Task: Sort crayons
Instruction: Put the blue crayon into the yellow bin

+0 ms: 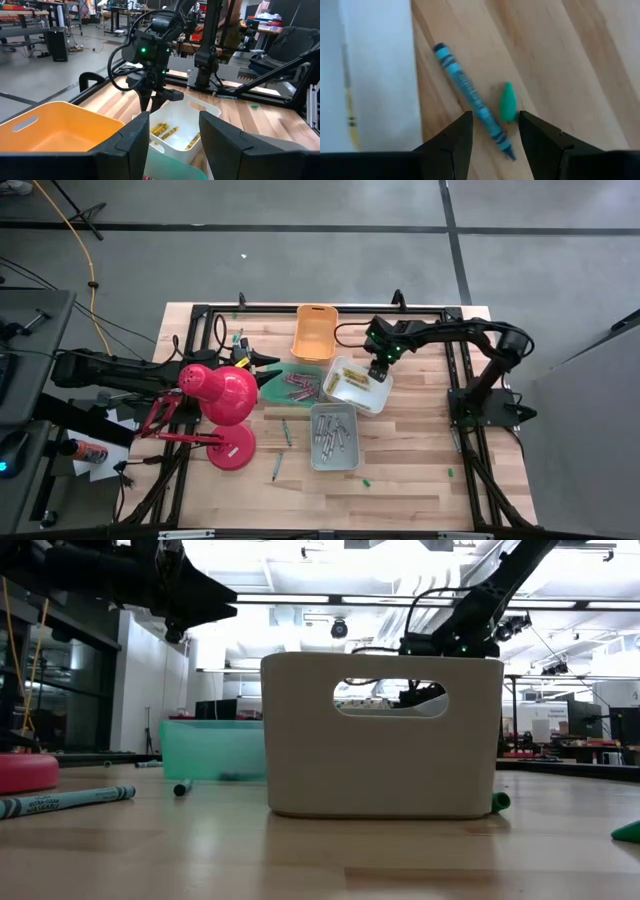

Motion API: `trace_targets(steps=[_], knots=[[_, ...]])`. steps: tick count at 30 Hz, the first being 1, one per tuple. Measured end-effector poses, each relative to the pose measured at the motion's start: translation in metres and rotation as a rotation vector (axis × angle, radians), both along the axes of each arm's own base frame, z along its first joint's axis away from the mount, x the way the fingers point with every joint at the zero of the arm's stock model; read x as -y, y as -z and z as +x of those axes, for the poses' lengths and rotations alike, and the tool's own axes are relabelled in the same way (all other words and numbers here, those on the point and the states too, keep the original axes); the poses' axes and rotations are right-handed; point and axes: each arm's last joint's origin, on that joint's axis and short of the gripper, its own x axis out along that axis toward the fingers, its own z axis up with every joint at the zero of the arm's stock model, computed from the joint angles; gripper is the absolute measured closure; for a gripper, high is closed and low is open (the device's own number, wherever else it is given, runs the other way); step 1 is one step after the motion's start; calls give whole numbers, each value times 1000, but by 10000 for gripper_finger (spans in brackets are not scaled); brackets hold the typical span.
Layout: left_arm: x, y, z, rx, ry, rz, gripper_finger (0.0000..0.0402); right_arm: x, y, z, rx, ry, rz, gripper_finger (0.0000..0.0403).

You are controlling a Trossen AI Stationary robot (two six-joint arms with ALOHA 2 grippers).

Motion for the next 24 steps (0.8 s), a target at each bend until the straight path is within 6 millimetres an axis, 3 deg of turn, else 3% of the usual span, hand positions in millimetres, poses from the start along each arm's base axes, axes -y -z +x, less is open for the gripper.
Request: trace_targets(steps=[9, 21, 24], knots=[[0, 0, 0, -2, 0, -1, 241, 3, 2, 4, 0, 64, -55, 250], [0, 0, 0, 4, -2, -24, 241, -4, 15, 11, -69, 95, -100, 299], [0, 0, 0, 4, -2, -24, 241, -4, 15, 10, -79, 129, -113, 331]])
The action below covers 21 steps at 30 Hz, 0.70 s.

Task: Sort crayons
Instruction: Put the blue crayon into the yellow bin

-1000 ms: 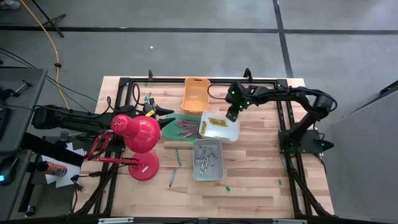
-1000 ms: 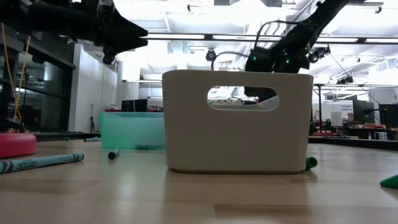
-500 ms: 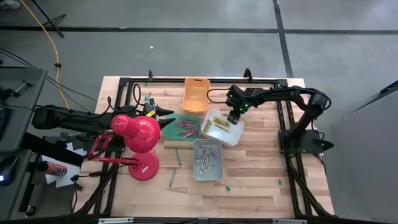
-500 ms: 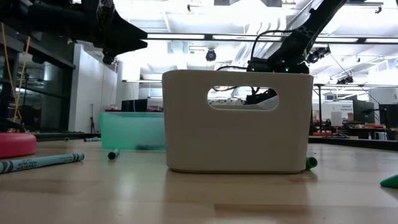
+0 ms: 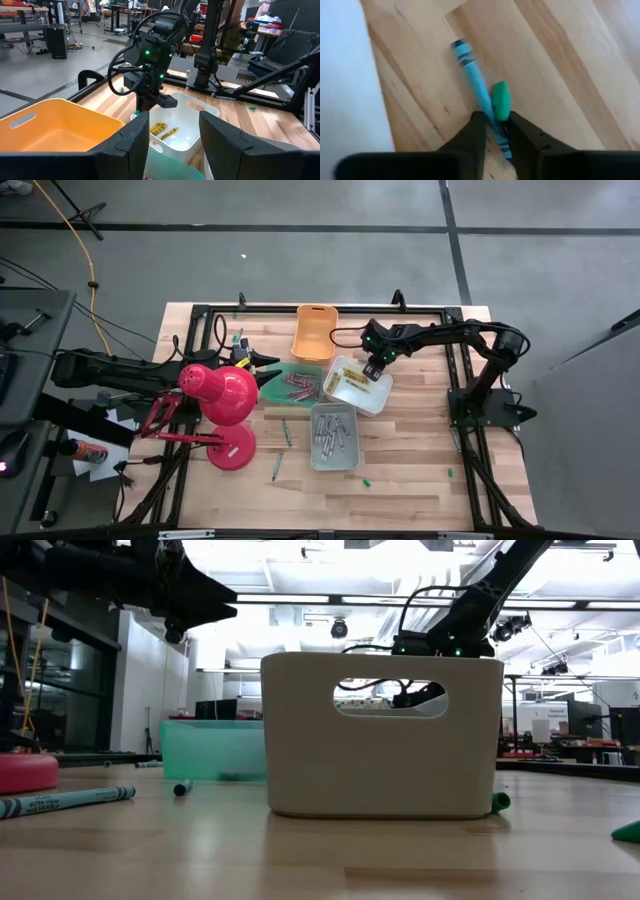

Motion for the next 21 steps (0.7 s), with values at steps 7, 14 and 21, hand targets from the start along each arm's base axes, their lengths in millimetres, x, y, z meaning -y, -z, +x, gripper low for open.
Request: trace_targets(steps=[7, 14, 21], knots=[[0, 0, 0, 0, 0, 0, 241, 1, -1, -1, -27, 35, -60, 392], [0, 1, 0, -9, 0, 0, 241, -4, -20, -9, -39, 37, -129, 400], [0, 1, 0, -15, 1, -1, 241, -19, -55, -27, 47, 51, -217, 402]])
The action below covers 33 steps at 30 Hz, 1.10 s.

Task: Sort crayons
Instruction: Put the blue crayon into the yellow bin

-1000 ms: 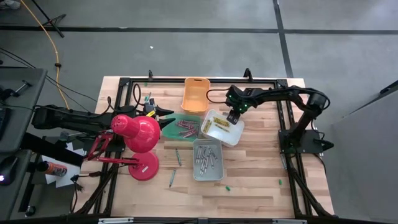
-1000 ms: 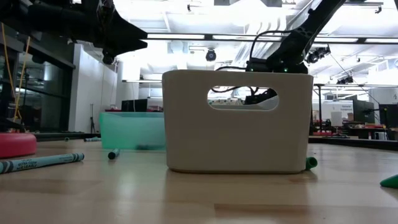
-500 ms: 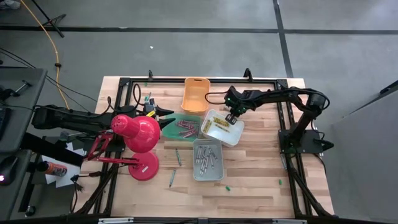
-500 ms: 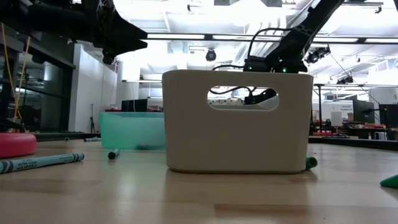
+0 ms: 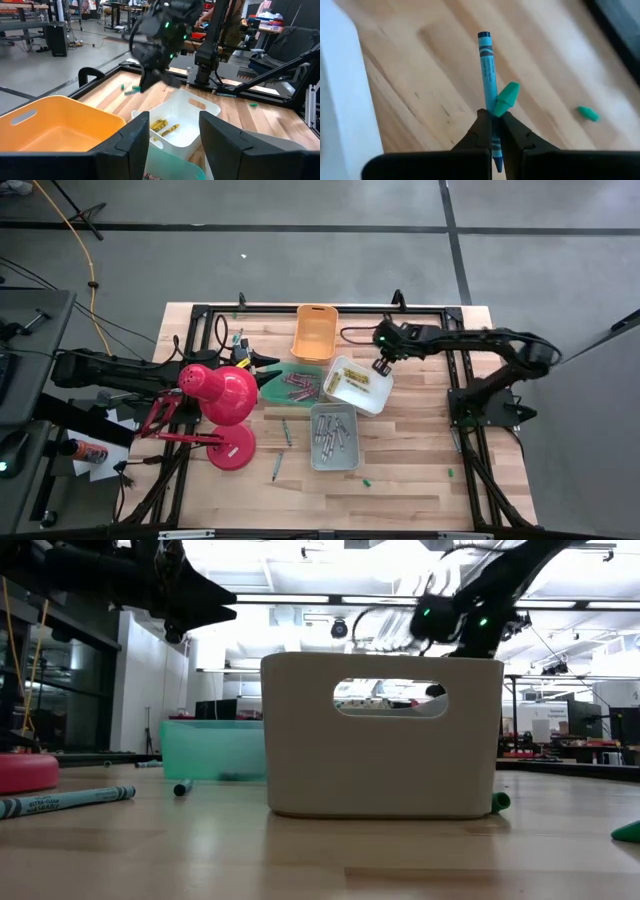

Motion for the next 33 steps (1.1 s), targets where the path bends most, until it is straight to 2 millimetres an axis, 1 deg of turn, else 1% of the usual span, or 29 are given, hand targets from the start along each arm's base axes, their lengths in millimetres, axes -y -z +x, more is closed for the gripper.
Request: trace_targets(steps=[5, 8, 13, 15, 17, 20, 25, 33], knots=[[0, 0, 0, 10, 0, -23, 241, -13, -22, -22, 185, 20, -55, 402], [0, -2, 0, 28, 1, -24, 241, -18, -34, -29, 410, 9, -91, 402], [0, -3, 0, 42, 1, -24, 241, -28, -43, -23, 906, -117, -164, 402], [0, -3, 0, 41, 1, -23, 241, -33, -44, -20, 1057, -177, -186, 402], [0, -3, 0, 38, 1, -10, 241, -39, -42, -17, 1154, -222, -195, 402], [0, -4, 0, 28, 0, 35, 241, -49, -40, -8, 1216, -294, -199, 403], [0, -2, 2, 9, 4, 100, 241, -64, -32, 5, 1229, -391, -211, 403], [-1, 1, 12, 22, 0, 142, 241, -71, -25, 12, 1227, -437, -214, 402]])
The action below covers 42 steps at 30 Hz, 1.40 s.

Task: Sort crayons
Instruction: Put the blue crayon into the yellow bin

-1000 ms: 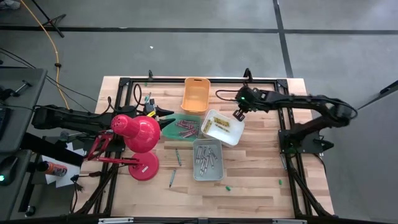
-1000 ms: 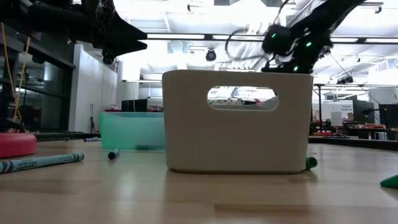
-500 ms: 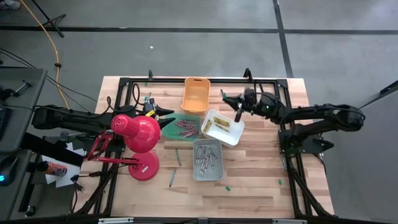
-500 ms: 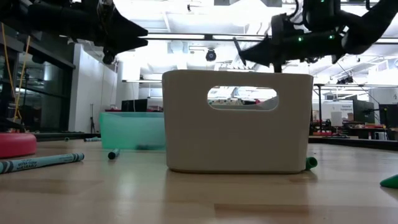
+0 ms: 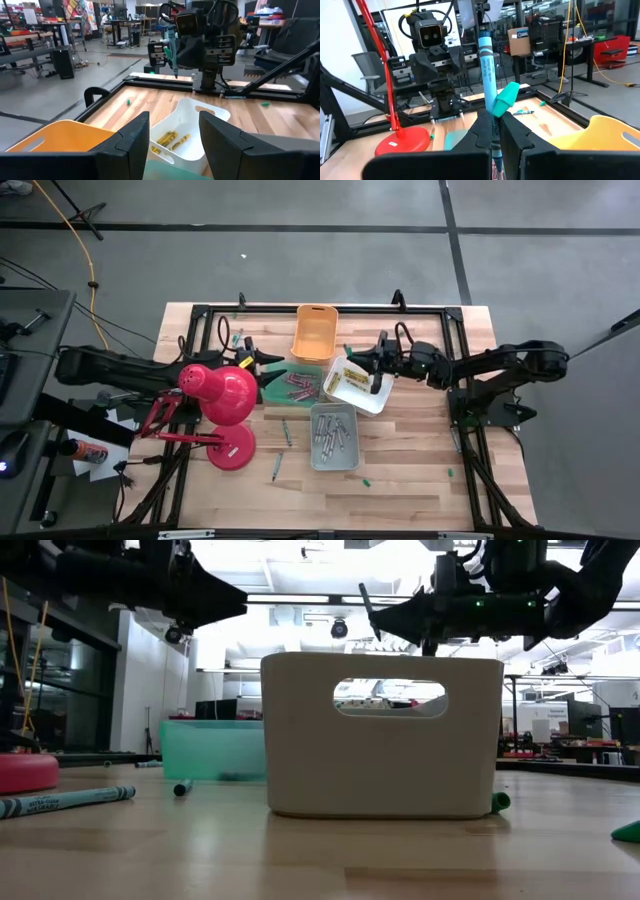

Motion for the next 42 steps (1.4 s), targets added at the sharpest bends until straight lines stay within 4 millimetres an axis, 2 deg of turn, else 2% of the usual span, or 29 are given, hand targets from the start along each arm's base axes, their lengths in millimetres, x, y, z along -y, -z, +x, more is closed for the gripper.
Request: trace_targets(steps=[10, 17, 23, 26, 35, 42], knots=[[-2, 12, 14, -24, -31, 25, 241, -1, 1, 1, -7, 0, -25, 402], [-2, 14, 17, -24, -47, 25, 241, 2, 5, 0, -48, 126, -9, 402], [-3, 16, 23, 29, -48, -27, 241, 3, 8, 2, -66, 127, 4, 402], [-3, 19, 31, 87, -46, -26, 241, 1, 8, 14, -71, 85, 10, 402], [-2, 33, 48, 125, -31, 53, 241, -15, 4, 67, -92, -55, -59, 402], [7, 26, 56, 157, 63, 67, 241, -17, -1, 84, -159, -74, -66, 402]])
